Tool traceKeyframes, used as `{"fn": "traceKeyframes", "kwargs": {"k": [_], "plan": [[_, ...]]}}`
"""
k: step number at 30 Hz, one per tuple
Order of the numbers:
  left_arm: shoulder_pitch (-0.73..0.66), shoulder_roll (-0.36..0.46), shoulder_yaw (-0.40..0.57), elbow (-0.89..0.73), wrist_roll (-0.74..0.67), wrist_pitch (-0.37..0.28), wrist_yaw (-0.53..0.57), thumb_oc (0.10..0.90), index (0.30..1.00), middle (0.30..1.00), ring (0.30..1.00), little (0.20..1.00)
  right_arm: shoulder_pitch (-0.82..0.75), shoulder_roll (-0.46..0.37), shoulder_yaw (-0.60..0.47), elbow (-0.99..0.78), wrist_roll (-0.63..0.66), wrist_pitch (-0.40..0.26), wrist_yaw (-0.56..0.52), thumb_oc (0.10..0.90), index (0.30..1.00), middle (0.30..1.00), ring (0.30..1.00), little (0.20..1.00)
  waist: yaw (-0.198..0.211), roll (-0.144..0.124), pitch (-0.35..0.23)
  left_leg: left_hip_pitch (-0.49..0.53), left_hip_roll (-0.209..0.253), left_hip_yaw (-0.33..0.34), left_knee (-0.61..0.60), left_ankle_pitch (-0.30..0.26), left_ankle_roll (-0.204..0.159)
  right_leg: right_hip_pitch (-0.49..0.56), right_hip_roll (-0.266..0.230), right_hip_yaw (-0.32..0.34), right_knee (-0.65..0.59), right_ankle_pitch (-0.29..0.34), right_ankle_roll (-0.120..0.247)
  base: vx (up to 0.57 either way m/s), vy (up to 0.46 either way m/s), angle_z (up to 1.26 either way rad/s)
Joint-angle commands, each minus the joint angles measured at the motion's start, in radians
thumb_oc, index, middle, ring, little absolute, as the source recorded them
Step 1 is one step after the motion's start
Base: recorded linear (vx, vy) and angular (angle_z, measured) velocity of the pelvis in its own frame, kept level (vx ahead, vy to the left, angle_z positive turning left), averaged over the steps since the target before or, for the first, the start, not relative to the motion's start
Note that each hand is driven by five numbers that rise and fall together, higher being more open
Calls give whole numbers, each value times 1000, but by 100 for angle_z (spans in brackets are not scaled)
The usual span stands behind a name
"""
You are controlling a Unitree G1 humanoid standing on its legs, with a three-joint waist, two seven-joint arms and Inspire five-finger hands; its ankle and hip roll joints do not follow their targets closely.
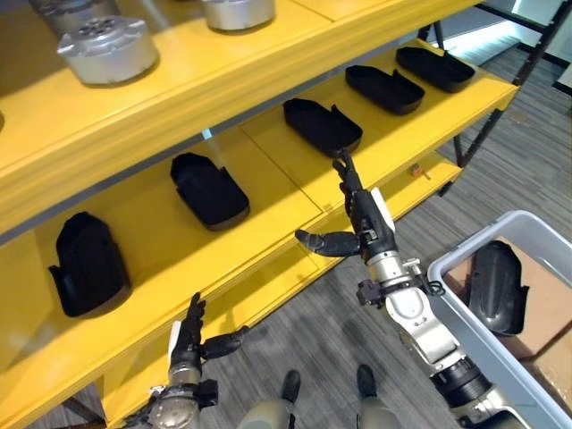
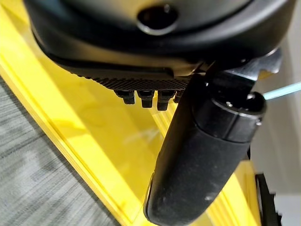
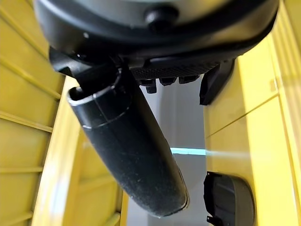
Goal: Move parts from the plastic box to the shelf.
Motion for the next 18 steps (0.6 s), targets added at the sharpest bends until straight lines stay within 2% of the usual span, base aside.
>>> {"fn": "traceKeyframes", "kwargs": {"k": [1,2,3,4,6,8,10,11,13,15,16,18], "plan": [[-155,2,-3,-110,15,-98,-52,900,1000,1000,1000,1000,-154,49,21,-81,-34,-87,-3,900,1000,1000,1000,1000,11,50,-36,10,31,67,-14,-21,55,25,16,-420,116,-17,-37,-56,-66,-171],[-154,2,-3,-110,15,-98,-52,900,1000,1000,1000,1000,-154,50,21,-80,-35,-88,-3,900,1000,1000,1000,1000,7,51,-35,12,31,63,-13,-23,55,28,16,-424,117,-20,-37,-68,-79,-205],[-143,-4,2,-114,11,-99,-53,900,1000,1000,1000,1000,-166,68,34,-58,-41,-82,-5,900,1000,1000,1000,1000,24,62,-26,18,59,98,-15,-26,46,28,-51,-545,133,-17,-38,-44,-130,-178],[-131,-3,10,-107,9,-98,-57,900,1000,1000,1000,1000,-178,80,36,-48,-48,-76,-9,900,1000,1000,1000,1000,32,61,-22,26,92,133,-21,-27,32,33,-137,-607,114,16,-27,-32,-190,-114],[-126,1,17,-107,10,-98,-61,900,1000,1000,1000,1000,-180,78,25,-48,-53,-69,-9,900,1000,1000,1000,1000,35,49,-19,36,103,142,-29,-33,22,39,-190,-591,78,78,1,54,-217,-79],[-130,9,26,-106,13,-97,-56,900,1000,1000,1000,1000,-183,76,13,-41,-62,-62,-19,900,1000,1000,1000,1000,40,37,-20,39,113,150,-33,-39,13,44,-253,-611,56,141,32,92,-188,-43],[-131,10,32,-105,16,-97,-56,900,1000,1000,1000,1000,-179,75,6,-41,-63,-60,-20,900,1000,1000,1000,1000,43,27,-22,42,116,159,-38,-41,11,55,-255,-631,46,145,39,133,-156,-32],[-133,4,48,-88,27,-91,-61,900,1000,1000,1000,1000,-149,64,-14,-28,-60,-56,-12,900,1000,1000,1000,1000,42,-11,-36,60,122,170,-55,-45,-6,81,-232,-676,2,151,55,238,-220,-47],[-133,2,57,-88,21,-89,-59,900,1000,1000,1000,1000,-134,48,-25,-35,-53,-56,-10,900,1000,1000,1000,1000,39,-25,-47,77,151,170,-61,-43,-23,84,-213,-696,2,155,58,278,-280,-38],[-131,4,64,-92,15,-91,-63,900,1000,1000,1000,1000,-112,26,-40,-41,-43,-61,-5,900,1000,1000,1000,1000,25,-33,-54,90,204,169,-83,-22,-51,102,-167,-720,-10,124,48,233,-270,-39],[-130,5,64,-92,15,-91,-63,900,1000,1000,1000,1000,-112,25,-40,-42,-43,-61,-4,900,1000,1000,1000,1000,25,-32,-54,92,206,169,-86,-20,-53,104,-164,-722,-11,124,47,178,-205,-15],[-137,10,61,-91,10,-92,-64,900,1000,1000,1000,1000,-96,9,-51,-36,-33,-69,-5,900,1000,1000,1000,1000,14,-31,-57,92,249,165,-113,15,-79,100,-127,-726,-19,98,36,135,-172,-8]]}}
